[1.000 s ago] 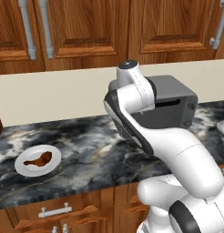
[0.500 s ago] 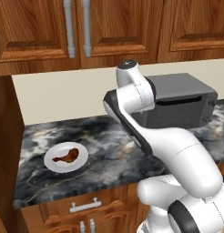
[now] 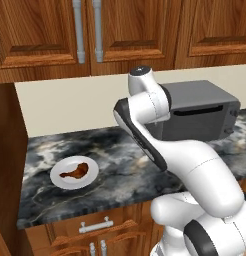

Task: Open the toaster oven door. Place the bread on the top rack in the toaster oven and place the chicken drumstick on the bottom rack.

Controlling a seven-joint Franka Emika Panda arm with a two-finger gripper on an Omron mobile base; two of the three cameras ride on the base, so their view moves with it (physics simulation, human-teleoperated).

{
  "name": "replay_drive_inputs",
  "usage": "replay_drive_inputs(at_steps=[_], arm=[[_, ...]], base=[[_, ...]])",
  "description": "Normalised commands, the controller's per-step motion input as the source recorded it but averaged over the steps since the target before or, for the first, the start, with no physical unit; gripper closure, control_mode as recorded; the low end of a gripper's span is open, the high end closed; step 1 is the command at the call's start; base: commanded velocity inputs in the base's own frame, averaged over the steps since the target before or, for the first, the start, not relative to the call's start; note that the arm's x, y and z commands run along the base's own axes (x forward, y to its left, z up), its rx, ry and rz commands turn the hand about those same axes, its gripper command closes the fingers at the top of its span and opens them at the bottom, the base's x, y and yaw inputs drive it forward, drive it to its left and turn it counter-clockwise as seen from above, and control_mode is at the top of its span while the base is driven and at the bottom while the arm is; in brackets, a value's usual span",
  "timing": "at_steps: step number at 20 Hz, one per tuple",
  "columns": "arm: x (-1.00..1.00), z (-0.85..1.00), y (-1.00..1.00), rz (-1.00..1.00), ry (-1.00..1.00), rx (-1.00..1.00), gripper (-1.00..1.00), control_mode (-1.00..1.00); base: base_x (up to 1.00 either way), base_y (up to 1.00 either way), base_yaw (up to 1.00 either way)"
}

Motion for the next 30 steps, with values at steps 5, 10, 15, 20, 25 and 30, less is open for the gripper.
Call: replay_drive_inputs(at_steps=[5,10,15,20,25,30], arm=[[0.0,0.0,0.0,0.0,0.0,0.0,-1.0,1.0],[-0.01,-0.02,-0.03,-0.01,-0.01,0.02,-1.0,-1.0],[-0.06,-0.09,-0.34,-0.14,-0.14,0.35,-1.0,-1.0],[-0.21,-0.1,-0.54,-0.09,-0.11,0.3,-1.0,-1.0],[-0.14,-0.09,-0.68,-0.02,-0.09,0.32,-1.0,-1.0],[0.0,-0.1,-0.68,-0.01,0.01,0.16,-1.0,-1.0]], base=[[0.0,0.0,0.0],[-0.02,0.0,0.0],[0.0,0.0,0.0],[0.0,0.0,0.0],[0.0,0.0,0.0],[0.0,0.0,0.0]])
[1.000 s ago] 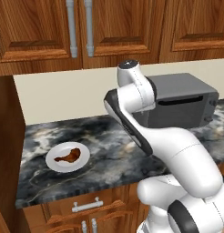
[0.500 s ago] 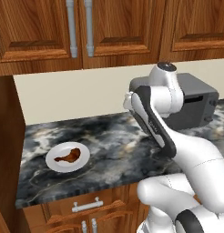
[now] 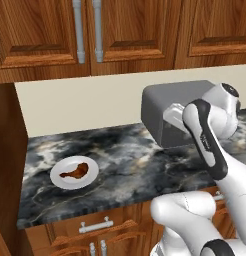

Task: Open the toaster oven door. Place the bread on the top rack in the toaster oven and place the chicken drumstick on the bottom rack.

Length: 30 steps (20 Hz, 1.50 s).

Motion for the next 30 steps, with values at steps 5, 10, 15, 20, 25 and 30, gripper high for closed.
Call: replay_drive_inputs(at_steps=[5,10,15,20,25,30], arm=[[0.06,-0.09,-0.73,0.0,0.01,0.12,-1.0,-1.0],[0.19,-0.05,-0.61,-0.05,0.01,0.08,-1.0,-1.0],[0.24,0.0,-0.56,-0.1,0.0,0.22,-1.0,-1.0],[0.37,0.0,-0.45,-0.09,0.01,0.22,-1.0,-1.0],[0.35,-0.03,-0.52,-0.09,0.02,0.19,-1.0,-1.0],[0.41,-0.01,-0.39,-0.08,0.03,0.05,-1.0,-1.0]], base=[[0.0,0.0,0.0],[0.0,0.0,0.0],[0.0,0.0,0.0],[0.0,0.0,0.0],[0.0,0.0,0.0],[0.0,0.0,0.0]])
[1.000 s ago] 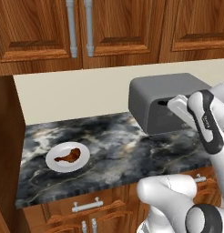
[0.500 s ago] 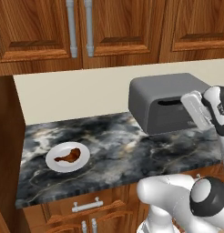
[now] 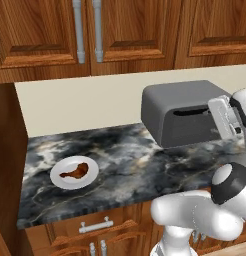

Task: Open the toaster oven door. Place the bread on the top rack in the toaster oven and place the chicken drumstick on the bottom rack.

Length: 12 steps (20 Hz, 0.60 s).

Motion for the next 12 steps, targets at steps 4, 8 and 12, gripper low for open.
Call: replay_drive_inputs(at_steps=[4,8,12], arm=[[0.35,0.0,-0.19,0.01,-0.01,0.05,-1.0,-1.0],[0.38,-0.06,-0.19,0.04,0.0,0.11,-1.0,-1.0],[0.41,-0.12,-0.17,0.03,-0.02,0.17,-1.0,-1.0]], base=[[0.0,0.0,0.0],[0.0,0.0,0.0],[0.0,0.0,0.0]])
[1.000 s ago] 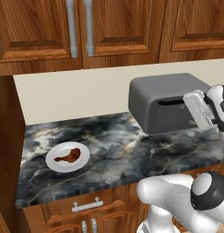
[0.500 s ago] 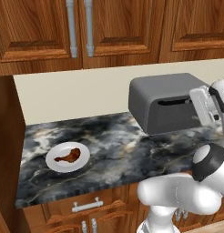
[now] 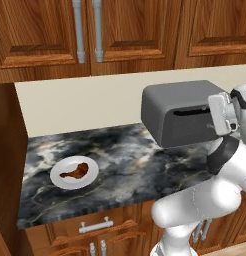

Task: Open the toaster oven door. Place the bread on the top rack in the toaster oven and place the chicken drumstick on the bottom rack.

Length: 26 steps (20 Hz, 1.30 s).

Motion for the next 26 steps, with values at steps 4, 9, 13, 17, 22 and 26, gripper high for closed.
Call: replay_drive_inputs(at_steps=[4,9,13,17,22,26], arm=[[0.26,-0.02,0.01,0.09,-0.27,0.02,-1.0,-1.0],[0.23,-0.01,-0.03,0.1,-0.23,0.0,-1.0,-1.0],[0.08,-0.05,-0.05,0.1,-0.19,0.0,-1.0,-1.0],[0.1,-0.02,-0.06,0.08,-0.04,0.0,-1.0,-1.0],[0.2,0.0,-0.1,0.08,-0.01,0.0,-1.0,-1.0],[0.23,-0.01,-0.05,0.03,0.0,0.0,-1.0,-1.0]], base=[[0.0,0.0,0.0],[0.0,0.0,0.0],[0.0,0.0,0.0],[0.0,0.0,0.0],[0.0,0.0,0.0],[0.0,0.0,0.0]])
